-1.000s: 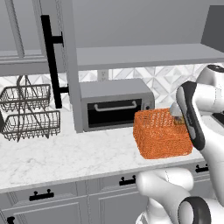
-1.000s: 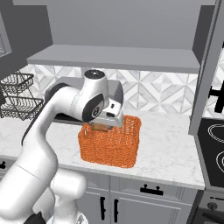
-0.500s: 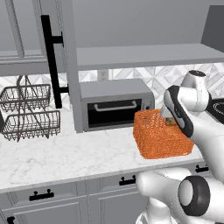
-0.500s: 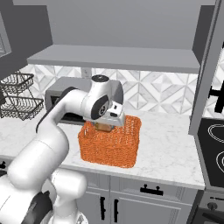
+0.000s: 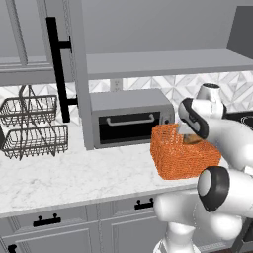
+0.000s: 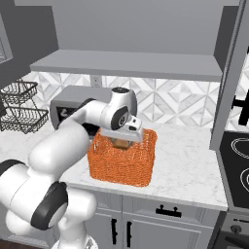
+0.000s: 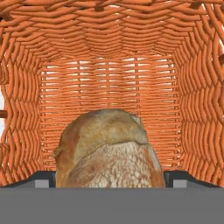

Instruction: Open the cabinet, pick up the bread from the cabinet and place it in the basket. Then move the basket to the dining counter.

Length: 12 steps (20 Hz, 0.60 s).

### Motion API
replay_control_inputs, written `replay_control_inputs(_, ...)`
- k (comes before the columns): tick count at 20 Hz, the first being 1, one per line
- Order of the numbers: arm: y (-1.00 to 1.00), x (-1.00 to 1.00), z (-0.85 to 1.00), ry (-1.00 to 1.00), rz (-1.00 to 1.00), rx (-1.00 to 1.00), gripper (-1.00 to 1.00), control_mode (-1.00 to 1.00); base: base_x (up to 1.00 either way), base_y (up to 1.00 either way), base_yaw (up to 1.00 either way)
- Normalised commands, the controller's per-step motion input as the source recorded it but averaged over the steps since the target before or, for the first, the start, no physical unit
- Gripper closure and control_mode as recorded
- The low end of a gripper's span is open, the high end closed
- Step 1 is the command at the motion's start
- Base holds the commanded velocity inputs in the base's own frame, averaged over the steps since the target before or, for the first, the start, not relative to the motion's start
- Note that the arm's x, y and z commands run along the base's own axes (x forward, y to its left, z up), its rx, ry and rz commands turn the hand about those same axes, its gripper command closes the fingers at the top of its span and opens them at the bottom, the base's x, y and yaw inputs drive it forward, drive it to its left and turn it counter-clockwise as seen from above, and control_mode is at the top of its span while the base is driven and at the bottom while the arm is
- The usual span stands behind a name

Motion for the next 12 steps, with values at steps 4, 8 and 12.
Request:
replay_control_inputs(4,-0.12,0.17,-0.59,0.00,0.00,0.00,1.00,-1.00,0.00,0.00,0.00)
replay_control_inputs(8,-0.02,0.06,-0.49,-0.03,0.00,0.00,1.00,-1.00,0.00,0.00,0.00)
replay_control_inputs(12,0.00,0.08,-0.34,-0.05,0.00,0.00,1.00,-1.00,0.00,0.00,0.00)
